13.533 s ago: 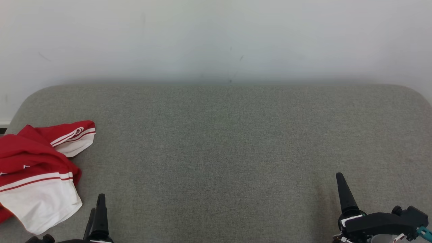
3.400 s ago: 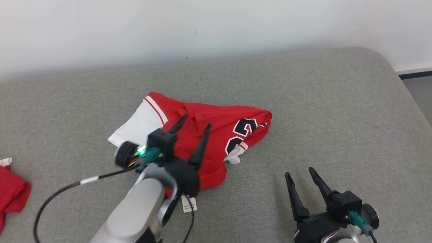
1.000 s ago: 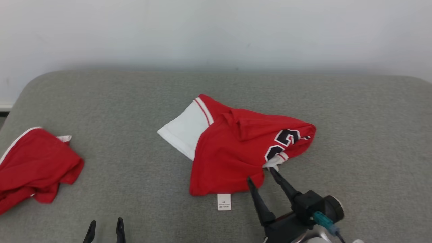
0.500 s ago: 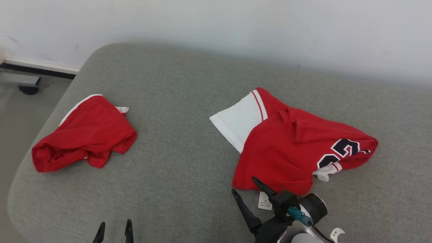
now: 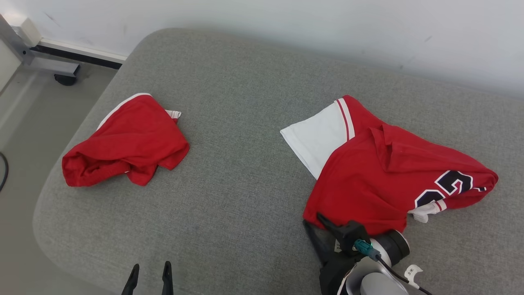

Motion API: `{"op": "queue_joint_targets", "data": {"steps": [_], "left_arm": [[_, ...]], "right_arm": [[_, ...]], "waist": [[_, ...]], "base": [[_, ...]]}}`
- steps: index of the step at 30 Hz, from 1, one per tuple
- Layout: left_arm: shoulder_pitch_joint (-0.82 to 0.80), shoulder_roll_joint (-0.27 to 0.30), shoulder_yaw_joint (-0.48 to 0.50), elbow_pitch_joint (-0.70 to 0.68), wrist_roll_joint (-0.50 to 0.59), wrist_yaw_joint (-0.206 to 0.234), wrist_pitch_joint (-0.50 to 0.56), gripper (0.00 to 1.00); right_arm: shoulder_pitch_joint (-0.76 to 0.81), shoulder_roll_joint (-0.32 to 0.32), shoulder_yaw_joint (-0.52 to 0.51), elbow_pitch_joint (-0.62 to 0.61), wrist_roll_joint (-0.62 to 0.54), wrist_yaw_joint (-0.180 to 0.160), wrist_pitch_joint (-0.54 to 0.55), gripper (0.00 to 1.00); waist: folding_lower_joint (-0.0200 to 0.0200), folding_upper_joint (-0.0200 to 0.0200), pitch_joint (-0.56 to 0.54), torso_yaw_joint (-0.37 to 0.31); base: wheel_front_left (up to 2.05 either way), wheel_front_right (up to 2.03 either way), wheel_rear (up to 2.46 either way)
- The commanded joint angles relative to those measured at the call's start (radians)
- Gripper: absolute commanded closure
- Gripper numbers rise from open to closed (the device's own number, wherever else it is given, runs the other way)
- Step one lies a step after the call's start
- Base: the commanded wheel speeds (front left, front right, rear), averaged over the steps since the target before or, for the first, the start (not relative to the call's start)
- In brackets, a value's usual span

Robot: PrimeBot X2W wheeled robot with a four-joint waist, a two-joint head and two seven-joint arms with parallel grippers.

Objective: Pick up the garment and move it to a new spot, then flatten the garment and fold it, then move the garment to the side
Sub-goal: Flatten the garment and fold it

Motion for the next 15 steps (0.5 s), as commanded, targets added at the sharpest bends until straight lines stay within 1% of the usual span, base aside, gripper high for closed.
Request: {"op": "queue_joint_targets", "data": {"steps": [1, 2, 3, 7, 10, 11, 15], "left_arm": [[-0.015, -0.001, -0.003, 0.003, -0.006, 0.005, -0.003, 0.00], [-0.017, -0.001, -0.005, 0.004, -0.009, 0.005, -0.003, 0.00], [-0.019, -0.001, -0.007, 0.005, -0.011, 0.006, -0.003, 0.00], [-0.018, -0.001, -0.018, 0.007, -0.014, 0.002, -0.003, 0.00], [-0.019, -0.001, -0.020, 0.008, -0.012, 0.001, -0.003, 0.00], [-0.019, -0.001, -0.020, 0.008, -0.012, 0.001, -0.003, 0.00], [-0.016, -0.001, -0.023, 0.015, -0.001, -0.006, -0.003, 0.00]], "right_arm": [[-0.003, 0.005, -0.003, 0.011, -0.007, 0.001, 0.001, 0.78], [-0.006, 0.006, -0.009, 0.009, -0.005, 0.001, 0.001, 0.93], [-0.010, 0.007, -0.015, 0.000, -0.003, 0.001, 0.001, 1.00], [-0.014, 0.009, -0.036, -0.068, 0.005, 0.001, 0.001, 1.00], [-0.020, 0.008, -0.068, -0.171, 0.020, 0.001, 0.001, 1.00], [-0.020, 0.008, -0.068, -0.171, 0.020, 0.001, 0.001, 1.00], [-0.048, -0.016, -0.128, -0.329, 0.037, 0.001, 0.001, 1.00]], "waist": [[-0.0001, -0.0001, 0.003, -0.001], [-0.0001, -0.0001, 0.003, -0.002], [-0.0001, -0.0001, 0.003, -0.003], [-0.0001, -0.0001, 0.003, -0.007], [-0.0001, -0.0001, -0.001, -0.011], [-0.0001, -0.0001, -0.001, -0.011], [-0.0001, -0.0001, -0.011, -0.017]], "base": [[0.00, 0.00, 0.00], [0.00, 0.00, 0.00], [0.00, 0.00, 0.00], [0.00, 0.00, 0.00], [0.00, 0.00, 0.00], [0.00, 0.00, 0.00], [0.00, 0.00, 0.00]]}}
